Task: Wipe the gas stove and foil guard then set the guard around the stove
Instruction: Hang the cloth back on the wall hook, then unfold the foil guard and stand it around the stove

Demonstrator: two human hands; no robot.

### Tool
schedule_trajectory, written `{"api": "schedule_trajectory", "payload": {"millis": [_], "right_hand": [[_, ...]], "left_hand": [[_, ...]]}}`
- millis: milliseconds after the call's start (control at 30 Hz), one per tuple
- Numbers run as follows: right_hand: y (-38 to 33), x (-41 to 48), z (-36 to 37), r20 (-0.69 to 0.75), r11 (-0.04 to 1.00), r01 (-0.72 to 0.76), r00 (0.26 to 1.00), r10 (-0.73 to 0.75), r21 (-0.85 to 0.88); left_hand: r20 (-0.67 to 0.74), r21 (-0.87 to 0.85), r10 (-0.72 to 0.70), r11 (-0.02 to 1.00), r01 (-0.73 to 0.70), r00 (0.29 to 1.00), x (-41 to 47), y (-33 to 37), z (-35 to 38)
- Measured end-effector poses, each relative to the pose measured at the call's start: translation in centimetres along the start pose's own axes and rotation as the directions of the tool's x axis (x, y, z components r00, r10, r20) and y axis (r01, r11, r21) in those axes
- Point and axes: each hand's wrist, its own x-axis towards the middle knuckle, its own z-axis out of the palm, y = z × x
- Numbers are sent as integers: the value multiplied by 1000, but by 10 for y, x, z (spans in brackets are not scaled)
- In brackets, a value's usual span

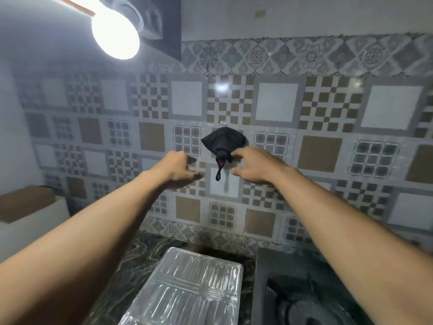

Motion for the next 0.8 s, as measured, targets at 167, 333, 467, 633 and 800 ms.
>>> {"api": "schedule_trajectory", "payload": {"millis": [167, 333, 467, 633, 800], "right_hand": [[-39, -41, 1, 117, 999, 6, 993, -2, -33], [-78, -68, 18, 200, 996, 86, 977, -77, -34], [-98, -82, 43, 281, 985, 172, 945, -168, 9], [-108, -85, 91, 378, 959, 271, 881, -283, 87], [-109, -76, 153, 480, 909, 396, 778, -406, 127]], "left_hand": [[34, 17, -9, 1000, 8, 999, -62, -5, -2], [63, 64, -65, 996, 61, 996, -120, -19, -1], [113, 129, -161, 981, 147, 980, -162, -34, 5], [143, 176, -335, 934, 309, 931, -206, -55, 27], [166, 171, -535, 843, 510, 828, -253, -66, 72]]}}
